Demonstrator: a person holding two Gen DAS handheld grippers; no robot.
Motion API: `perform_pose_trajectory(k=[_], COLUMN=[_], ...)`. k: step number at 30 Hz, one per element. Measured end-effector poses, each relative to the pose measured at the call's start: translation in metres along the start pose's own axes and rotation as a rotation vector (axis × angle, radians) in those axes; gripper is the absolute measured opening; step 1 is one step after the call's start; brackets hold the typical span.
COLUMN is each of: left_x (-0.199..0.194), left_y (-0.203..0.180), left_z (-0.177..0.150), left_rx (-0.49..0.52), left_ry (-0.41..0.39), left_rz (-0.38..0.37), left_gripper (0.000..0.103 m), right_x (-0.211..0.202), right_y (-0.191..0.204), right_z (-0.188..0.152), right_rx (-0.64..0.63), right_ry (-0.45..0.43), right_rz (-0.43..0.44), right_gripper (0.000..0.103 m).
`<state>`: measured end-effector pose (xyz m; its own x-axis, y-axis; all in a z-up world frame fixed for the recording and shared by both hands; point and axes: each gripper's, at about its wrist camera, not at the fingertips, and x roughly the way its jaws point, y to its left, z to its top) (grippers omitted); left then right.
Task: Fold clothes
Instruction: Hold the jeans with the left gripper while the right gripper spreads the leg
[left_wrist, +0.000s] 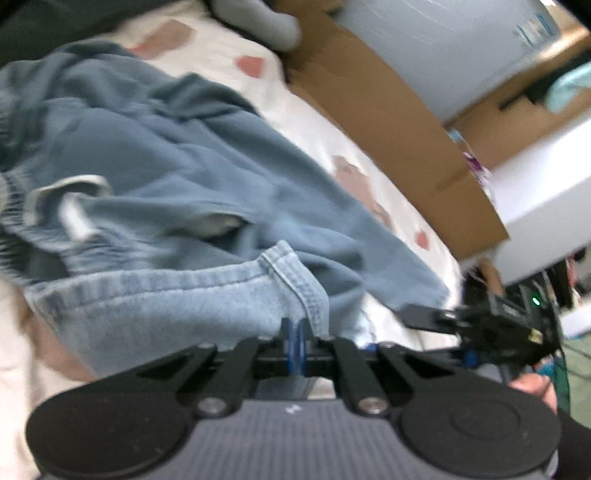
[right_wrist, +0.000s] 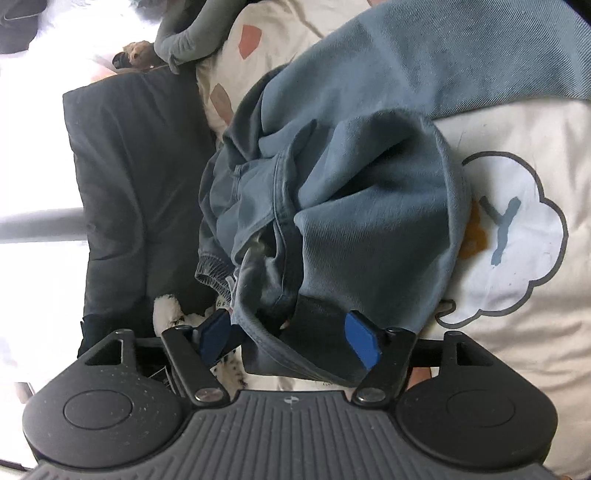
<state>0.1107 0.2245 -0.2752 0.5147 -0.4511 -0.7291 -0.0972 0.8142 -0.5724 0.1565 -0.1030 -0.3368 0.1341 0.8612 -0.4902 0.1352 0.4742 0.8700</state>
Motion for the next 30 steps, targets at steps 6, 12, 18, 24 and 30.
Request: perform_pose_trajectory(k=[6,12,18,24,30], left_x=[0.023,0.035,0.013,-0.010,-0.017], left_y=[-0.033,-0.059,-0.034,0.013,0.057], left_z=[-0.001,-0.007,-0.006,-0.006,-0.014], left_rx=[0.056,0.118,0.065,-0.052,-0.270], left_ry=[0.054,0.128,0.104,0.033,-0.053], left_rz=[-0.096,-0.139,-0.057,0.116,0.204], left_gripper=[0.002,0.004,0.014,0.039,0.058], right_x=[0.003,0.002,-0.010,-0.034,-0.071], right_y=[0.002,0.006,0.005,0.000,-0.005], right_z=[0.000,-0.002,-0.006,-0.002,0.004], right_rx=[-0.012,-0.089,-0.164,-0.179,-0.184], right_ry=[0.001,0.002,-0.008,-0.059,-0.115], right_rz=[0.006,-0.017,-0.083,-0.128,-0.177], right_gripper=[0.077,0.016,0.004,0.004,0.004])
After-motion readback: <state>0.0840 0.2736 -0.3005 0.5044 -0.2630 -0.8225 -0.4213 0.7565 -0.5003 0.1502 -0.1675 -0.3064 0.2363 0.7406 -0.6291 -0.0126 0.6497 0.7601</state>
